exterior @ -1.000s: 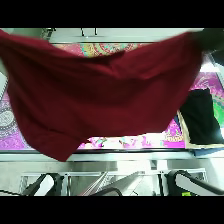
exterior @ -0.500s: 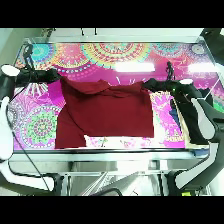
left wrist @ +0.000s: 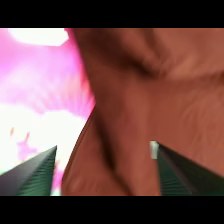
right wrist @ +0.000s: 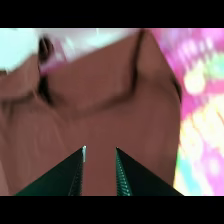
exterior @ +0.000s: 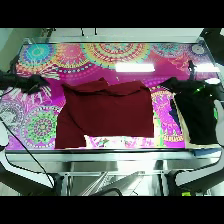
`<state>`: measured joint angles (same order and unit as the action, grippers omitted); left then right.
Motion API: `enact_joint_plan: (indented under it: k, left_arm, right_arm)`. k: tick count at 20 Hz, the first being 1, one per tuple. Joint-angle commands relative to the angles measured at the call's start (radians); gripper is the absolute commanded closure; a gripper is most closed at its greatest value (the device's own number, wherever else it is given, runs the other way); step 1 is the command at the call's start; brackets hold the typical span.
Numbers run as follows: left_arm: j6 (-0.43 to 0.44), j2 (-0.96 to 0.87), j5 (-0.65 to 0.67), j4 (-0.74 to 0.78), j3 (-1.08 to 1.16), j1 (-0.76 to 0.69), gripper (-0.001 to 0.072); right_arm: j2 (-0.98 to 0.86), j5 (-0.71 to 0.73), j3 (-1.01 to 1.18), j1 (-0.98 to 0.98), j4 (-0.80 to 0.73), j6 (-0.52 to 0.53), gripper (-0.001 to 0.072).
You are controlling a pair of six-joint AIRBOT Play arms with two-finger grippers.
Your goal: Fold the shirts.
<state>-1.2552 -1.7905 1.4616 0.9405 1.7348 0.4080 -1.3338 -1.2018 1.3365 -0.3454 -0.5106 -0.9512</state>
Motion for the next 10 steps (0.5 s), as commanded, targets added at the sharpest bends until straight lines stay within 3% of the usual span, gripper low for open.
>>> enact_joint_plan:
  k: [1, 3, 10]
  left_arm:
    - [0.072, -0.005, 0.095, 0.007, -0.143, 0.06, 0.0177]
    - [0.125, -0.013, 0.039, 0.003, -0.231, 0.05, 0.0176]
    - [0.152, -0.156, -0.002, 0.0, -0.209, -0.048, 0.0176]
  right_arm:
    - [0.109, -0.058, -0.147, -0.038, -0.122, -0.041, 0.0484]
    - [0.157, -0.052, -0.24, -0.038, -0.122, -0.041, 0.0484]
    - [0.241, -0.056, -0.4, -0.038, -0.123, -0.044, 0.0484]
